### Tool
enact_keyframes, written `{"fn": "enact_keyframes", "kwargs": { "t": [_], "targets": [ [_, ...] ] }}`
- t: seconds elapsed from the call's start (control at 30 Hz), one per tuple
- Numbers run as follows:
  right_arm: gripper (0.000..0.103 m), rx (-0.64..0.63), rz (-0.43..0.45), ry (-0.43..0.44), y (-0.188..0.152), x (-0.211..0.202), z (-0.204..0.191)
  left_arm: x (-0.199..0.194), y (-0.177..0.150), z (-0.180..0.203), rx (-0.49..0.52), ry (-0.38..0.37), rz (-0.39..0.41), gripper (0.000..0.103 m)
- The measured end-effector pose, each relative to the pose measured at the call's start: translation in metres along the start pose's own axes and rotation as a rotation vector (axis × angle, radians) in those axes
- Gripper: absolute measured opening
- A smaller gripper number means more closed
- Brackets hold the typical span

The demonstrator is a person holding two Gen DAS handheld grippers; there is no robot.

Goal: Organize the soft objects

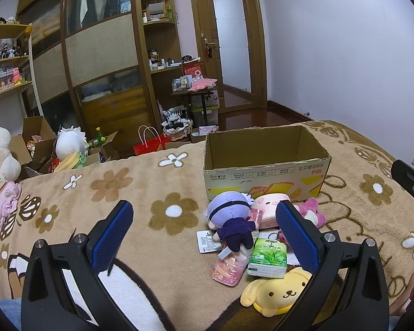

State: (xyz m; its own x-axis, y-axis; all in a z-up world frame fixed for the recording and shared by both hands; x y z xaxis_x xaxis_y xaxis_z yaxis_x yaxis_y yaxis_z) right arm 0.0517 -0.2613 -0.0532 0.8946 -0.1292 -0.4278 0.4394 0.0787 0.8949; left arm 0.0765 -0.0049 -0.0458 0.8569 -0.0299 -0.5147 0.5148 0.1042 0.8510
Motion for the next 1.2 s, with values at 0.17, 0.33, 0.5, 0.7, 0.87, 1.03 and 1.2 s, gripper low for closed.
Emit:
{"fn": "enact_keyframes", "kwargs": {
  "t": [0.17, 0.33, 0.5, 0.7, 0.87, 1.03, 1.2],
  "targets": [
    [0.103, 0.0, 0.0, -0.002, 0.0001, 0.0, 0.0003, -0.0003, 0.0001, -0.0011, 0.002, 0.001, -0.001, 0.102],
    [0.103, -0.001, 0.005, 0.0, -0.002, -0.0009, -0.001, -0.0001, -0.0004, 0.0001, -0.001, 0.002, -0.001, 0.102],
    [0.103, 0.002, 0.009, -0.004, -0.0023, -0.0017, -0.0011, -0.0006, 0.0002, -0.0006, 0.002, 0.002, 0.002, 0.102],
    [0.103, 0.003, 0.009, -0.003, -0.0028, -0.0026, -0.0015, 0.0001, 0.0008, -0.0016, 0.0, 0.003, -0.001, 0.102],
    [0.103, 0.003, 0.009, -0.005, -0.0025, -0.0021, -0.0009, -0.0001, -0.0002, -0.0002, 0.003, 0.003, -0.001, 0.102],
    [0.103, 0.005, 0.006, -0.002, -0.0029, -0.0026, -0.0015, 0.0, 0.0005, -0.0023, 0.006, 0.004, 0.001, 0.102],
    [0.103, 0.002, 0.007, -0.005, -0.0033, -0.0026, -0.0017, 0.0001, 0.0003, -0.0016, 0.006, 0.007, -0.001, 0.102]
  ]
}}
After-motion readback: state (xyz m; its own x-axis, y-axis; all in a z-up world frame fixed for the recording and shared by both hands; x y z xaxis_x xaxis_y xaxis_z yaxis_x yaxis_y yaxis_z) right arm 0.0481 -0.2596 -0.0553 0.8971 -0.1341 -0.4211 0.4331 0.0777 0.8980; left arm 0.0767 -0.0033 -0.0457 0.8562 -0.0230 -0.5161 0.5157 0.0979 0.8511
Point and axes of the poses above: each gripper's, at about its wrist camera, not at the fingertips, and x roughly the way its jaws point, z to its right, y to its top, the point moved 9 cm from there along x, roughly the way its jaws point, and after that the axes turned 14 degrees about -x, right-handed, at the moved point
